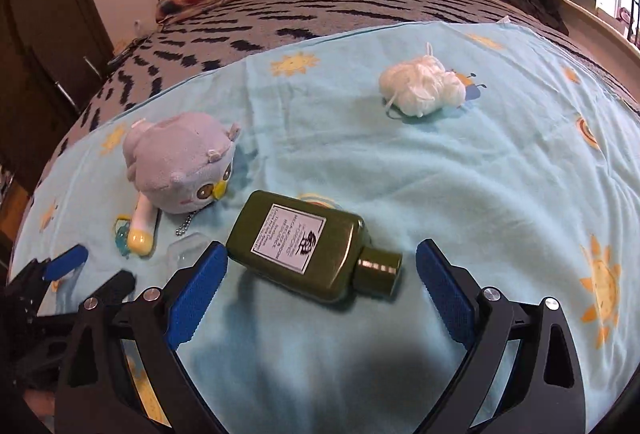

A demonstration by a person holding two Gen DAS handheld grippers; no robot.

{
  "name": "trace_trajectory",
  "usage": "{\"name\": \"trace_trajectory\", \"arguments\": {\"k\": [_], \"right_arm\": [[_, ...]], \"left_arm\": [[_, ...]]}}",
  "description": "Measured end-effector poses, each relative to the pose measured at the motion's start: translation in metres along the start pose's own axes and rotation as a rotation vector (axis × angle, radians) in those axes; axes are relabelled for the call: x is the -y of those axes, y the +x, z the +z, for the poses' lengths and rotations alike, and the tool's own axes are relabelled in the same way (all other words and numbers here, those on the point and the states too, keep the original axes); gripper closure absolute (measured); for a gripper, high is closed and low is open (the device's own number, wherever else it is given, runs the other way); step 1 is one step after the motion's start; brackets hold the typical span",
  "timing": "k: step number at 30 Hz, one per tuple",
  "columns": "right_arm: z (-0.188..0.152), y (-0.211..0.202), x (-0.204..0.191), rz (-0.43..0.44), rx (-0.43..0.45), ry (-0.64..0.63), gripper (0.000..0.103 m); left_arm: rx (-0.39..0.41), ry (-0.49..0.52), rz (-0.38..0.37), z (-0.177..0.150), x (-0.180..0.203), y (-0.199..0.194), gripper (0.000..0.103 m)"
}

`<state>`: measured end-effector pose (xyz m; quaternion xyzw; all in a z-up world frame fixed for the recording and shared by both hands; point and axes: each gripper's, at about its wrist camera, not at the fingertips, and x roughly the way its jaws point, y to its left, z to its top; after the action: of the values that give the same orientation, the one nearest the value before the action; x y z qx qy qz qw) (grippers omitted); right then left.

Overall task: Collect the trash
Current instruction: 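Grasp the green bottle with the right tool while the left tool grasps the blue teether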

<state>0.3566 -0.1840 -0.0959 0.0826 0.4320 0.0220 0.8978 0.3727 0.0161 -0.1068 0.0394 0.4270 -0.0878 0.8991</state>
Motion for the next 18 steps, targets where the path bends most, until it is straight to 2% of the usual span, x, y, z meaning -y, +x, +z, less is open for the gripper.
{"name": "trace_trajectory", "arguments": {"k": [4,13,14,16,18], "right_arm": [[0.002,0.002,0.001,0.003,-0.002,0.009,0.007],[0.002,0.004,-0.009,0.017,-0.017,-0.018,0.008],[0.002,0.005,-0.008,0.017,-0.019,-0.020,0.008],[0.002,0.005,-0.009,0.008,-0.019,-0.031,0.018],[0.002,0.004,-0.008,0.006,-0.021,-0.043,0.019]], "left_arm": [[-0.002,-0.002,-0.017,0.012,-0.001,0.010,0.027],[-0.021,0.074,-0.019,0.024,0.011,0.021,0.030],[-0.022,0.075,-0.024,0.025,0.011,0.022,0.031],[-0.020,0.080,-0.033,0.027,0.013,0.022,0.042],[-0.017,0.088,-0.032,0.028,0.014,0.022,0.051]]}}
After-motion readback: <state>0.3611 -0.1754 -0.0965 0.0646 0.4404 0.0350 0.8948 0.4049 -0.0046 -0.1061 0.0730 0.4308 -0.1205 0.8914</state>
